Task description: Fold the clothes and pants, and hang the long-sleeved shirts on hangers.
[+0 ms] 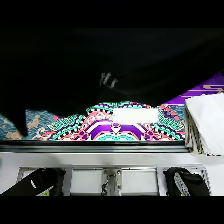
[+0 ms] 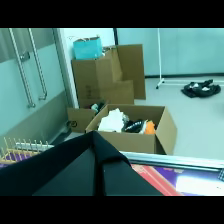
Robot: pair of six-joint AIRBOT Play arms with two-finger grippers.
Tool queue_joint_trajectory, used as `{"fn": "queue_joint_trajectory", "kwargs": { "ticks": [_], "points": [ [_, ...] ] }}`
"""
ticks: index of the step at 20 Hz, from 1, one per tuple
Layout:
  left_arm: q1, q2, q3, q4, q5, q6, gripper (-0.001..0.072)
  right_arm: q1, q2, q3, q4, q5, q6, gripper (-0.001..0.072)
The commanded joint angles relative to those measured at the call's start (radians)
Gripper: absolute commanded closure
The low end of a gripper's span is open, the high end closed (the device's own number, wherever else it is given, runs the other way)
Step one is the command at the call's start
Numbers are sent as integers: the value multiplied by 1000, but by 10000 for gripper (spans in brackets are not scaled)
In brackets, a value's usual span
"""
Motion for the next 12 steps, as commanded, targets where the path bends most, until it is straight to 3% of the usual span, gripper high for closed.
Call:
{"fn": "queue_joint_trajectory", "kwargs": {
  "ticks": [1,4,6,8,10,11,12],
  "points": [
    [-48,-31,4,68,-28,-1,699,0,3,1,0,35,22,703],
    [8,-156,1,284,-220,-127,699,0,-71,-19,-3,168,56,703],
    [138,-265,-41,270,-299,-157,699,0,-140,-66,-4,251,63,703],
    [279,-373,-129,198,-280,-156,699,0,-211,-145,-4,277,62,703],
    [420,-491,-207,117,-172,-156,698,0,-290,-224,-29,219,62,703],
    [493,-555,-224,56,-105,-155,632,0,-343,-241,-45,165,63,703],
    [559,-613,-216,-16,-64,-155,313,0,-396,-240,-57,110,62,703]
  ]
}}
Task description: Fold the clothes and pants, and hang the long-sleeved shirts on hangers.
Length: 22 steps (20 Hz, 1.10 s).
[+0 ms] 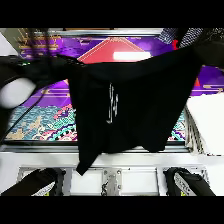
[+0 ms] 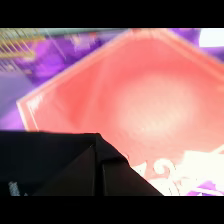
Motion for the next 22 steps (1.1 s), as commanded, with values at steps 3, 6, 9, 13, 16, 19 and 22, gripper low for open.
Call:
{"fn": "queue_joint_trajectory", "kwargs": {
  "ticks": [3,6,9,13,16,19,22],
  "points": [
    [370,-281,47,-400,92,27,65,-3,-254,-52,-19,-267,0,452],
    [492,-298,83,-495,-52,154,67,-10,-298,-53,-23,-238,-1,225],
    [545,-216,-106,-494,-146,285,83,-17,-275,-55,-79,-121,-1,230],
    [535,-114,-527,-506,-137,349,83,-17,-221,-106,-163,63,-29,230],
    [477,-119,-739,-507,-36,374,83,-17,-165,-210,-163,84,-42,230],
    [405,-192,-783,-505,34,388,83,-25,-102,-347,-187,84,-42,229],
    [369,-279,-728,-506,40,387,83,-48,-35,-502,-251,84,-38,218]
  ]
}}
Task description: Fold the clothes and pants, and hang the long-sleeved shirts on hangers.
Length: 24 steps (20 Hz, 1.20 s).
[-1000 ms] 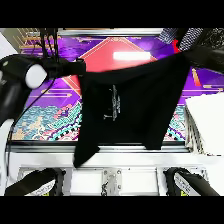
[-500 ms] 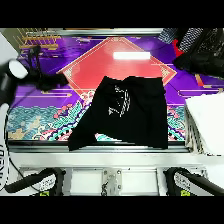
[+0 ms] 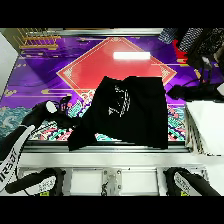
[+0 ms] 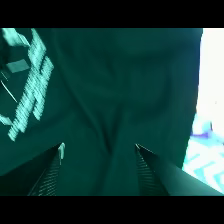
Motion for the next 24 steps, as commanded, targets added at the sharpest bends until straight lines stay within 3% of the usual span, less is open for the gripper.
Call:
{"fn": "queue_joint_trajectory", "kwargs": {
  "ticks": [1,4,5,6,7,8,13,22,23,24],
  "points": [
    [-47,-87,28,-1,23,12,83,-36,76,-179,-66,14,11,218],
    [-69,-129,90,2,0,11,85,-147,117,-327,-84,48,20,217],
    [-69,-132,101,1,-9,11,162,-193,118,-371,-84,64,20,211],
    [-69,-130,113,1,-24,11,481,-238,118,-417,-84,79,19,158],
    [-69,-129,123,2,-39,13,700,-280,117,-463,-84,85,19,89],
    [-65,-126,132,1,-50,12,699,-307,116,-504,-83,85,19,55],
    [-65,-94,129,1,-48,12,699,-294,115,-669,-41,47,6,58],
    [-65,-90,129,0,-51,11,699,-117,12,-689,32,-56,12,60],
    [-65,-90,129,0,-53,11,699,-101,6,-688,47,-63,12,115],
    [-65,-90,129,0,-55,11,699,-90,8,-684,57,-69,11,309]
  ]
}}
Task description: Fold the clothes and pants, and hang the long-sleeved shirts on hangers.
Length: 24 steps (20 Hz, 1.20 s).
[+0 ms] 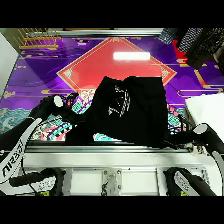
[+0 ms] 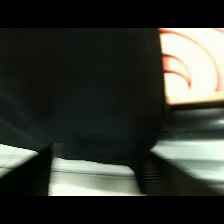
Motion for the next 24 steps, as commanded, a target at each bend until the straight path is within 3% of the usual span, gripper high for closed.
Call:
{"fn": "queue_joint_trajectory", "kwargs": {
  "ticks": [1,2,3,8,14,18,24],
  "points": [
    [0,3,5,2,-11,-1,699,53,-19,13,34,-35,-1,540],
    [0,8,21,7,-23,0,699,53,-14,39,31,-27,-1,687],
    [3,26,51,13,-39,0,699,52,-3,83,31,-12,-1,702],
    [85,255,386,5,-135,-1,699,50,102,587,31,82,0,703],
    [121,602,745,-2,-95,-13,699,51,235,1215,45,-23,0,702],
    [69,800,798,-1,-20,-80,699,51,359,1300,50,-133,0,703],
    [8,931,784,-1,125,-151,699,51,405,1300,50,-76,1,703]
  ]
}}
